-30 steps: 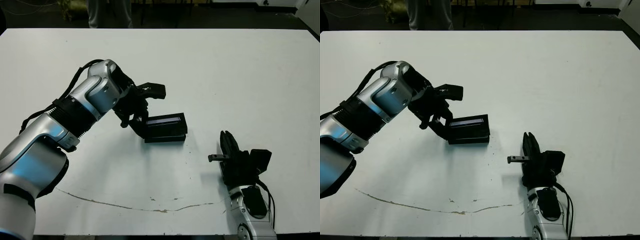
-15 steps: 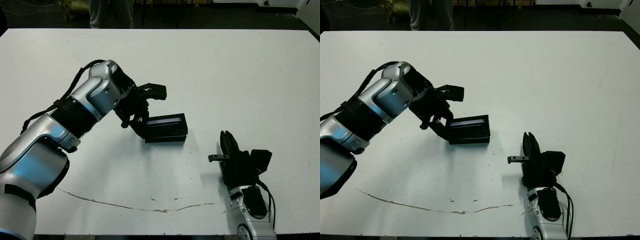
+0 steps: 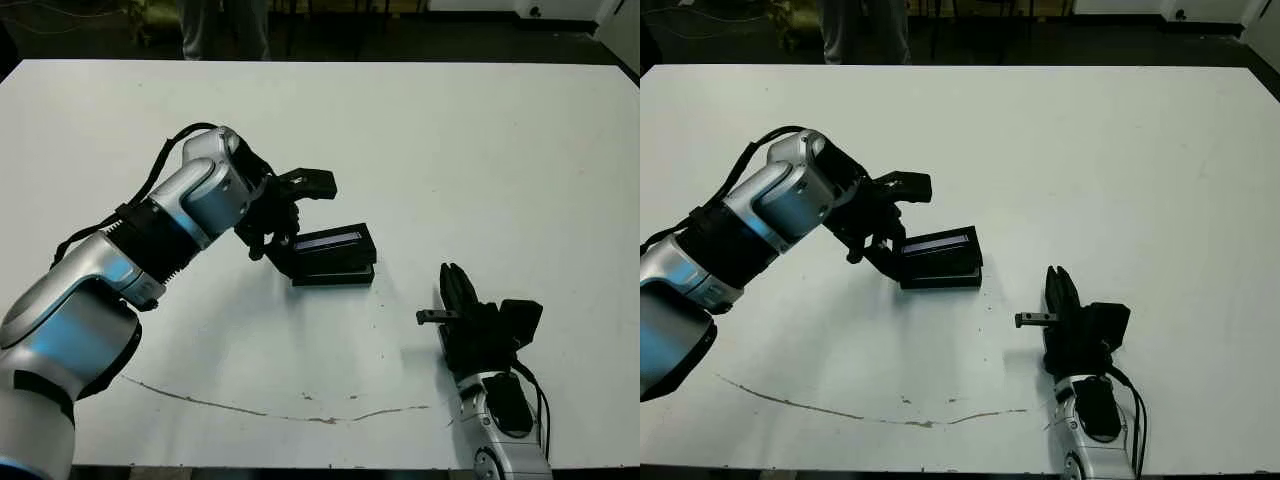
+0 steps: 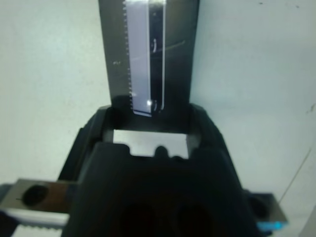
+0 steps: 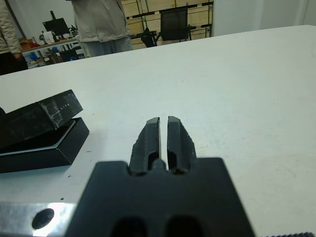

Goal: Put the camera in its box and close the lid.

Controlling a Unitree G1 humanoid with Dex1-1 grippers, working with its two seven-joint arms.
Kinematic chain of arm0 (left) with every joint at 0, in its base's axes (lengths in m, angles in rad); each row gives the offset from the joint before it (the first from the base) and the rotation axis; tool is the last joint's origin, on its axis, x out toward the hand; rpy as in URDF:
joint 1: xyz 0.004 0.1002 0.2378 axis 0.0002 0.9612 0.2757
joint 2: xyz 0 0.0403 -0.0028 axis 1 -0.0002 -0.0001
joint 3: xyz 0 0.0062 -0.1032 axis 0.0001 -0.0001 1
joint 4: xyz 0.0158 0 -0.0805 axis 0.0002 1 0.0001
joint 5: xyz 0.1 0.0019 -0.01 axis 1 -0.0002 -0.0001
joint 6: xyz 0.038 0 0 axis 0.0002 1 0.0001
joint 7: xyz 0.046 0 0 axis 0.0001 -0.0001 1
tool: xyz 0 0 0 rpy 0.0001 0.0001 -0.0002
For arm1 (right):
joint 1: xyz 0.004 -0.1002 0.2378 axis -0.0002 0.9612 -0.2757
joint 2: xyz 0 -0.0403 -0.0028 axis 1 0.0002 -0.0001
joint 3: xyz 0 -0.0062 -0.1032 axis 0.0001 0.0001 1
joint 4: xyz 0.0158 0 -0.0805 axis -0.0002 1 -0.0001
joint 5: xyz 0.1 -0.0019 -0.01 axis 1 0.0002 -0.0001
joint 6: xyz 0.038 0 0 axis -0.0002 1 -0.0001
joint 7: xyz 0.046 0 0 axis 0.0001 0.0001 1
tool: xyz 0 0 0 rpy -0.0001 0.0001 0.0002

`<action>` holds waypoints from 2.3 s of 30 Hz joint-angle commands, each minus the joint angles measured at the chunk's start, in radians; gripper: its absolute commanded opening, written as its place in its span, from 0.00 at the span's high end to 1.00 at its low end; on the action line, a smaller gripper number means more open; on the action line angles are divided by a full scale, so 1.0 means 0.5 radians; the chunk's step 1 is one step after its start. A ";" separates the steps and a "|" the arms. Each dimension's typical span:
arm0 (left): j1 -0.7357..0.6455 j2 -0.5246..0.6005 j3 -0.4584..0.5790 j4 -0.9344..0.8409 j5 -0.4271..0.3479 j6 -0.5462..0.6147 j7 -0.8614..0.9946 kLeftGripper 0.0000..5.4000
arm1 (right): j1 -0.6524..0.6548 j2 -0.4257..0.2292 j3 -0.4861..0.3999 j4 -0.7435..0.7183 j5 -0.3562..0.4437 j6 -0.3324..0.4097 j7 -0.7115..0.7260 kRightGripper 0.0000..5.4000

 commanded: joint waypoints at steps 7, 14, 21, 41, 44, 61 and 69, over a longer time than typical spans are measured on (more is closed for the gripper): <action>0.097 -0.040 -0.134 -0.020 -0.025 0.005 -0.015 0.58 | 0.037 0.000 0.002 0.025 -0.031 0.093 -0.033 1.00; 0.092 -0.049 -0.149 -0.012 -0.040 -0.063 -0.044 0.58 | 0.035 0.002 -0.002 0.034 -0.032 0.089 -0.037 1.00; 0.101 -0.067 -0.161 -0.019 -0.047 -0.017 -0.045 0.58 | 0.039 0.009 0.001 0.036 -0.038 0.080 -0.044 1.00; 0.158 -0.119 -0.213 0.031 -0.001 -0.006 0.090 0.58 | 0.039 0.009 -0.003 0.059 -0.020 0.048 -0.013 1.00; 0.152 -0.127 -0.226 0.008 -0.001 0.066 0.093 0.58 | 0.035 0.013 -0.005 0.072 -0.027 0.035 -0.013 1.00; 0.165 -0.078 -0.272 -0.093 -0.010 -0.063 0.059 0.42 | 0.035 0.019 -0.010 0.073 -0.023 0.036 -0.004 1.00; 0.156 -0.086 -0.298 -0.092 0.033 -0.120 0.041 0.06 | 0.045 0.020 -0.005 0.057 -0.030 0.052 -0.012 1.00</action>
